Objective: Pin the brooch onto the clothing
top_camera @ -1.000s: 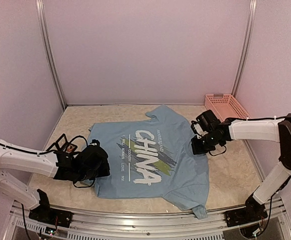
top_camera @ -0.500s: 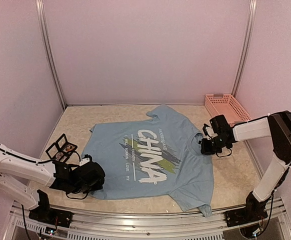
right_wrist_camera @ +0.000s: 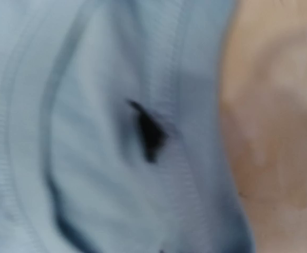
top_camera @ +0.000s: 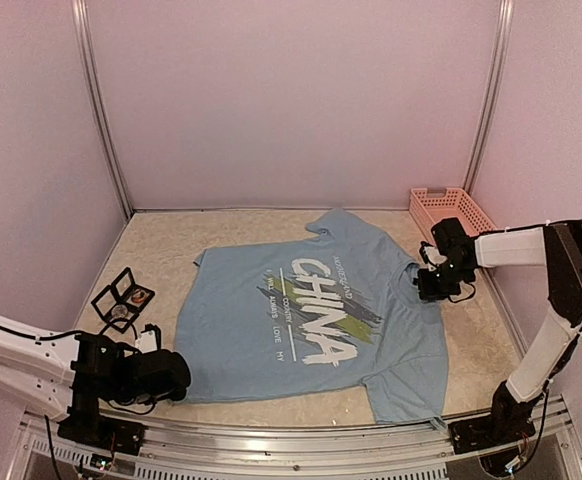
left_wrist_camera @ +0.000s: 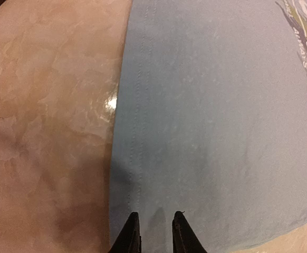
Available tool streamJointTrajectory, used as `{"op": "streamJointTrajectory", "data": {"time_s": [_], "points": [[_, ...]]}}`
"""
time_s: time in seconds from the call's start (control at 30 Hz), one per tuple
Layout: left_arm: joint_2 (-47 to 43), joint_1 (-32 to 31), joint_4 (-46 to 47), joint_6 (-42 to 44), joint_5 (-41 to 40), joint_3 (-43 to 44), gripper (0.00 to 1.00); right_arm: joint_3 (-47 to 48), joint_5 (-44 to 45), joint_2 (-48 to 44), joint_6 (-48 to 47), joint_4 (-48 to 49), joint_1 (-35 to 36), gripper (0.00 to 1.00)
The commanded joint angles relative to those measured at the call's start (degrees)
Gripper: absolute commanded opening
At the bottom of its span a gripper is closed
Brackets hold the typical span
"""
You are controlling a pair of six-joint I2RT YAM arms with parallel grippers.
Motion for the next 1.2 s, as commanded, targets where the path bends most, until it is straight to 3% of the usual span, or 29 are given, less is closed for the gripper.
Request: {"op": "streamJointTrajectory", "data": {"time_s": [0.0,0.07,0.17,0.23,0.33,0.47,0.73,0.83,0.93,1.0,1.07,1.17], "points": [[3.75,1.72,-0.52,7.52,-7.52,9.51,0.22,7.13,6.04,-4.29,-0.62,-8.7,6.71,0.0],[7.7,5.56,3.36,14.72,-7.03,12.08,0.22,8.46,6.82,-5.09,0.49,-9.12,10.84,0.0],[12.26,12.53,16.85,28.67,0.07,11.51,0.21,7.84,3.79,-4.02,0.35,-6.37,16.54,0.0],[14.32,15.03,23.57,32.8,2.18,10.7,0.21,7.84,4.67,-1.55,0.77,-5.57,19.06,0.0],[18.64,18.82,25.61,34.58,3.41,10.78,0.18,7.46,3.81,2.24,2.0,-4.71,20.24,0.0],[21.12,18.51,25.51,32.46,3.9,8.31,0.17,3.87,2.89,3.02,3.83,-3.17,21.57,0.0],[14.64,7.35,18.48,15.91,1.16,-0.91,0.18,-6.33,3.49,-2.56,8.7,-3.22,23.62,0.0],[10.55,6.32,14.88,15.08,-0.13,-0.87,0.18,-6.57,3.64,-4.34,8.6,-4.65,23.79,0.0],[6.28,7.88,10.46,20.34,-4.52,3.67,0.18,-3.84,4.84,-6.81,7.75,-6.81,24.34,0.0],[3.7,10.89,10.2,25.86,-7.03,7.53,0.21,-1.46,5.83,-8.99,7.53,-7.47,24.7,0.0],[1.85,17.2,12.06,32.43,-7.15,9.62,0.28,0.33,6.65,-11.36,7.55,-6.87,25.21,0.09],[1.51,32.31,16.12,40.62,-4.68,10.3,0.52,0.76,7.56,-14.69,6.72,-4.19,25.58,0.21]]}}
